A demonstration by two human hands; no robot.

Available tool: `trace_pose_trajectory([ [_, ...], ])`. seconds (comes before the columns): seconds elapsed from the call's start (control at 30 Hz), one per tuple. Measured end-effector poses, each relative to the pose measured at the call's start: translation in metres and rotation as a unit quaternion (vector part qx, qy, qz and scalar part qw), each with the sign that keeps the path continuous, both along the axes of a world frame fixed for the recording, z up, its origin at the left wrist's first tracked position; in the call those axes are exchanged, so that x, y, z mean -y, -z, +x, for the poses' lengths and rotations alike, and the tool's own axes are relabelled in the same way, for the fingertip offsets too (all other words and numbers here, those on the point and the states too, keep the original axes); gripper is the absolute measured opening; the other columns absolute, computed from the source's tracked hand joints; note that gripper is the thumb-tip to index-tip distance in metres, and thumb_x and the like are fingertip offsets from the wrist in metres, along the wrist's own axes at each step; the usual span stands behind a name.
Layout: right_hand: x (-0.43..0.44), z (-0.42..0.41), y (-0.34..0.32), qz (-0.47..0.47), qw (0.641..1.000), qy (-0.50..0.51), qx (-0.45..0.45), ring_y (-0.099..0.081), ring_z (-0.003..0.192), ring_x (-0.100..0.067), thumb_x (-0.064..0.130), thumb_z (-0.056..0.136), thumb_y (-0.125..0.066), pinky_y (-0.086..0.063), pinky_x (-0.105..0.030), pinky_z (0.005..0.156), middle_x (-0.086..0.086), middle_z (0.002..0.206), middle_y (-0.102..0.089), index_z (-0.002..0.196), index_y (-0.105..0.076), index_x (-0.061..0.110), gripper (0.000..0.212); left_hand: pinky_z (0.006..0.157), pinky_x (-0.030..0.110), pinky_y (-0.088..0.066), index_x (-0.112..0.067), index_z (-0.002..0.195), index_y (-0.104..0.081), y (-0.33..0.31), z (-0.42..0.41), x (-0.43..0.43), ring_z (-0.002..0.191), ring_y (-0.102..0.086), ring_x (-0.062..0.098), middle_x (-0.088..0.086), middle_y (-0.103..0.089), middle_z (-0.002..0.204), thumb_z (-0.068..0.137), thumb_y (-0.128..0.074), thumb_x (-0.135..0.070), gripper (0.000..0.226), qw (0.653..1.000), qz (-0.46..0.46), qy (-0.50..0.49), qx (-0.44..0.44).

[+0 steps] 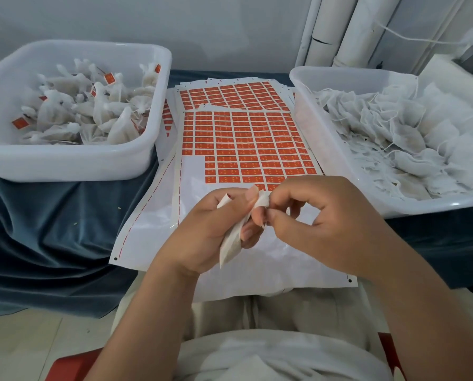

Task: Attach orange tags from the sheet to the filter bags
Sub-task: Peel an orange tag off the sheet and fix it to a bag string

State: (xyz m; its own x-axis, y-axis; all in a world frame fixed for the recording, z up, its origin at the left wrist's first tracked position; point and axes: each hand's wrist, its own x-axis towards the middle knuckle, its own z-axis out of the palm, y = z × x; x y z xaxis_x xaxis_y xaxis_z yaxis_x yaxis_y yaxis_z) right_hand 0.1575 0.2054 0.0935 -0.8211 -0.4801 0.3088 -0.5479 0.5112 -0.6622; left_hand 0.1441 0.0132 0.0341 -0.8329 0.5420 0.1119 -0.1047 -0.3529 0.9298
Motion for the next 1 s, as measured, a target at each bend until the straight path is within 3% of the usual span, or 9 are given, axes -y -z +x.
trace_pose_trajectory([
  [0.13, 0.001, -0.001, 0.0, -0.065, 0.995, -0.007, 0.076, -0.071, 0.077, -0.018, 0.017, 0.087, -0.066, -0.057, -0.033, 0.068, 0.005, 0.078, -0.075, 0.073, -0.073, 0.026, 0.018, 0.063, 0.024, -0.046, -0.023, 0.076, -0.069, -0.001, 0.001, -0.002, 0.06, -0.05, 0.012, -0.005, -0.057, 0.064, 0.1, -0.06, -0.053, 0.04, 1.0, 0.002, -0.012, 0.005],
  [0.2, 0.0, -0.004, -0.003, -0.109, 0.981, -0.025, 0.161, -0.072, 0.074, -0.012, 0.02, 0.083, -0.065, -0.057, -0.025, 0.067, 0.001, 0.076, -0.075, 0.069, -0.073, 0.029, 0.019, 0.063, 0.023, -0.046, -0.025, 0.074, -0.07, -0.003, 0.002, -0.004, 0.06, -0.051, 0.012, -0.005, -0.057, 0.064, 0.097, -0.061, -0.057, 0.04, 0.999, -0.017, -0.041, 0.009],
  [0.27, -0.004, -0.008, -0.003, -0.149, 0.96, -0.039, 0.234, -0.067, 0.068, -0.008, 0.026, 0.079, -0.062, -0.051, -0.018, 0.063, -0.001, 0.072, -0.074, 0.069, -0.076, 0.028, 0.017, 0.064, 0.023, -0.047, -0.028, 0.073, -0.07, -0.006, 0.003, -0.006, 0.062, -0.053, 0.011, -0.006, -0.058, 0.064, 0.099, -0.058, -0.054, 0.039, 0.997, -0.038, -0.066, 0.01],
  [0.37, -0.011, -0.015, 0.001, -0.21, 0.918, -0.06, 0.331, -0.063, 0.067, -0.014, 0.028, 0.077, -0.062, -0.049, -0.023, 0.061, -0.004, 0.069, -0.07, 0.068, -0.076, 0.024, 0.017, 0.067, 0.022, -0.05, -0.033, 0.074, -0.069, -0.01, 0.005, -0.01, 0.066, -0.056, 0.009, -0.007, -0.059, 0.069, 0.098, -0.051, -0.053, 0.036, 0.994, -0.07, -0.082, -0.007],
  [0.5, -0.015, -0.022, 0.007, -0.237, 0.88, -0.09, 0.402, -0.062, 0.067, -0.016, 0.025, 0.076, -0.061, -0.05, -0.025, 0.061, -0.006, 0.069, -0.068, 0.069, -0.075, 0.018, 0.017, 0.071, 0.025, -0.05, -0.037, 0.078, -0.071, -0.014, 0.009, -0.014, 0.071, -0.058, 0.012, -0.009, -0.06, 0.073, 0.09, -0.061, -0.051, 0.02, 0.989, -0.096, -0.112, -0.027],
  [0.63, -0.016, -0.025, 0.011, -0.228, 0.882, -0.093, 0.402, -0.062, 0.071, -0.017, 0.024, 0.078, -0.059, -0.051, -0.025, 0.063, -0.007, 0.071, -0.068, 0.069, -0.074, 0.019, 0.018, 0.072, 0.026, -0.054, -0.035, 0.082, -0.072, -0.015, 0.012, -0.019, 0.075, -0.064, 0.013, -0.006, -0.067, 0.078, 0.089, -0.062, -0.055, 0.023, 0.974, -0.122, -0.188, -0.047],
  [0.83, -0.016, -0.025, 0.01, -0.173, 0.936, -0.051, 0.303, -0.07, 0.081, -0.017, 0.028, 0.078, -0.057, -0.054, -0.024, 0.07, -0.005, 0.082, -0.075, 0.07, -0.075, 0.027, 0.02, 0.07, 0.024, -0.057, -0.026, 0.1, -0.062, -0.016, 0.012, -0.023, 0.081, -0.073, 0.019, 0.0, -0.073, 0.088, 0.083, -0.071, -0.052, 0.033, 0.953, -0.146, -0.257, -0.06],
  [0.93, -0.014, -0.024, 0.013, -0.163, 0.941, -0.057, 0.291, -0.07, 0.08, -0.019, 0.028, 0.08, -0.057, -0.055, -0.025, 0.072, -0.006, 0.084, -0.076, 0.072, -0.075, 0.026, 0.02, 0.073, 0.019, -0.059, -0.041, 0.115, -0.066, -0.017, 0.01, -0.02, 0.095, -0.072, 0.009, -0.015, -0.071, 0.102, 0.081, -0.071, -0.055, 0.038, 0.949, -0.169, -0.257, -0.071],
  [1.0, -0.015, -0.024, 0.015, -0.179, 0.927, -0.075, 0.322, -0.069, 0.076, -0.017, 0.025, 0.079, -0.058, -0.055, -0.024, 0.07, -0.005, 0.081, -0.075, 0.069, -0.074, 0.024, 0.019, 0.074, 0.014, -0.057, -0.044, 0.11, -0.073, -0.018, 0.01, -0.019, 0.1, -0.07, 0.004, -0.021, -0.073, 0.103, 0.09, -0.068, -0.05, 0.022, 0.947, -0.183, -0.25, -0.084],
])
